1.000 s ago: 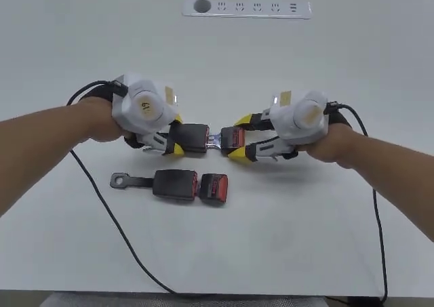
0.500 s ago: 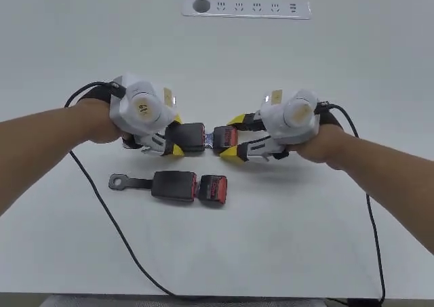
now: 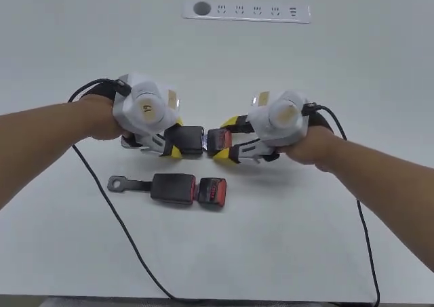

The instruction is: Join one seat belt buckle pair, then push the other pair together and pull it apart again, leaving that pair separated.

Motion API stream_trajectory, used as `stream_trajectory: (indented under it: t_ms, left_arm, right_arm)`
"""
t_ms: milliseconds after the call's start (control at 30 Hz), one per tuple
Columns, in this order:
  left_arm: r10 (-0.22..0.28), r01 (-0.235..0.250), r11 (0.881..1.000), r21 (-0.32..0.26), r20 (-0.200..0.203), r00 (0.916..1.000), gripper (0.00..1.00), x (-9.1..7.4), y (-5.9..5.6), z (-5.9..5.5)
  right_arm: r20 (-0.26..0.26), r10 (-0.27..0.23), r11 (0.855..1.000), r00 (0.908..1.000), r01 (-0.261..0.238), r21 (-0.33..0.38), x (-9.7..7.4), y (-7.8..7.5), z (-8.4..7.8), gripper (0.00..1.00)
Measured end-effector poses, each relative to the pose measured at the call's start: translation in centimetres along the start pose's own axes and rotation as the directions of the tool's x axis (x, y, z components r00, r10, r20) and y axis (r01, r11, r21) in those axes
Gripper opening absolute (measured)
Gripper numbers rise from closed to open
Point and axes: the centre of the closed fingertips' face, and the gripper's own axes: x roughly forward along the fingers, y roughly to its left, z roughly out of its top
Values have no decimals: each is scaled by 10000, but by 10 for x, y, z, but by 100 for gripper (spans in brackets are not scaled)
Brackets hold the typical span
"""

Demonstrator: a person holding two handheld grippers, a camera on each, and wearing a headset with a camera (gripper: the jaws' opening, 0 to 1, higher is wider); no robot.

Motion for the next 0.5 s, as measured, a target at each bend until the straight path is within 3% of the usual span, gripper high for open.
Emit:
stream_trajectory:
  t_ms: [500]
  left_arm:
    - [-91, 94, 9998, 201, -147, 9999, 34, 0, 0, 1]
  right_arm:
    - [-665, -117, 9997, 9977, 103, -216, 5, -1, 0, 35]
